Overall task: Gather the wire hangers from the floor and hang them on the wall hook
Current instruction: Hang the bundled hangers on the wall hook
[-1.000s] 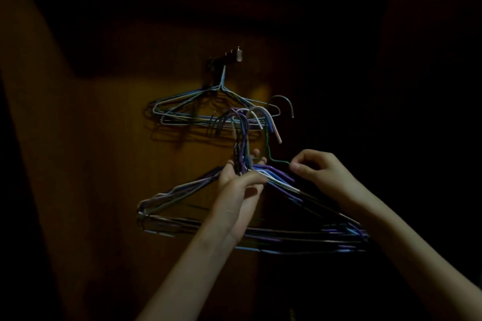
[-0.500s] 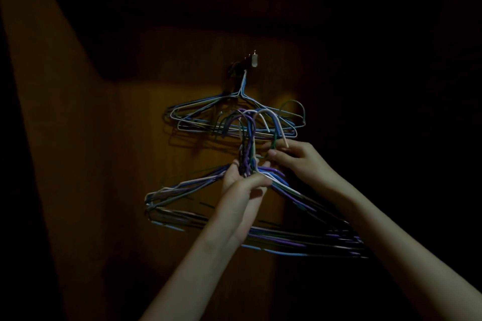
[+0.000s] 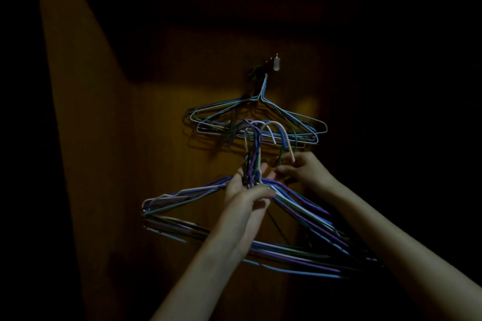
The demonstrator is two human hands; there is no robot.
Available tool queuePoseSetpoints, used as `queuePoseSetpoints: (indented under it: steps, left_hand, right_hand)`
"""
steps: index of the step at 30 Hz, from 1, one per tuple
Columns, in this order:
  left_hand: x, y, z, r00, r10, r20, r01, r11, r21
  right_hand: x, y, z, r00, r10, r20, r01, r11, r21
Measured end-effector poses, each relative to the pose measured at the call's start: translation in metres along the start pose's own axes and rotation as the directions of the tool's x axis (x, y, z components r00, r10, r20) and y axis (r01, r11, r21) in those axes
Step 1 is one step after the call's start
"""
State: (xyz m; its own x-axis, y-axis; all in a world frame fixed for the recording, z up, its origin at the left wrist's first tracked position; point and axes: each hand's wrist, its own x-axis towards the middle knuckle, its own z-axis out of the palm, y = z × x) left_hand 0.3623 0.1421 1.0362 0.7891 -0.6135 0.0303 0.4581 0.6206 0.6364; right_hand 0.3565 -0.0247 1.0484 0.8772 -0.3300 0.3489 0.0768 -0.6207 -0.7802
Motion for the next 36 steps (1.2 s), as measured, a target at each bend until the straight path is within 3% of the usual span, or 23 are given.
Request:
queuePoseSetpoints:
  steps: [2,5,11,16,19,23,29,32,36]
  left_hand:
    - [-0.007,0.005,0.001,0.999,-0.006,0.032,0.006,1.0,-0.003]
    - [-0.004,0.014,-0.005,0.999,-0.012,-0.029,0.013,1.0,0.021]
    - [-0.018,0.022,-0.023,0.996,0.058,0.06,-0.063,0.995,0.079]
    - [-0.028,0.033,-0.042,0.983,0.058,0.172,-0.09,0.979,0.184]
    - [-0.038,0.038,-0.055,0.971,0.036,0.237,-0.099,0.961,0.26]
    - [-0.048,0.041,-0.066,0.961,-0.006,0.276,-0.077,0.954,0.291]
    - [-0.053,0.041,-0.065,0.975,-0.018,0.223,-0.038,0.968,0.248]
    - [-0.051,0.04,-0.063,0.979,-0.018,0.203,-0.028,0.975,0.22]
    - [-0.042,0.038,-0.059,0.987,-0.008,0.163,-0.022,0.983,0.183]
  right_hand:
    - [0.001,-0.002,0.004,1.0,-0.022,-0.009,0.021,0.997,-0.071]
    - [0.0,-0.006,0.009,0.999,-0.047,-0.025,0.041,0.979,-0.199]
    - [-0.005,-0.009,0.012,0.992,-0.083,-0.091,0.043,0.926,-0.374]
    - [-0.029,-0.027,0.018,0.987,-0.102,-0.125,0.092,0.992,-0.085]
    - [-0.045,-0.043,0.03,0.961,-0.101,-0.257,0.126,0.989,0.082]
    - [-0.057,-0.065,0.05,0.931,-0.118,-0.344,0.145,0.988,0.054]
    - [-0.067,-0.077,0.069,0.973,-0.077,-0.219,0.082,0.996,0.017]
    - [-0.071,-0.074,0.069,0.974,-0.048,-0.221,0.053,0.998,0.015]
    - [-0.079,-0.066,0.063,0.991,-0.013,-0.137,0.001,0.996,-0.092]
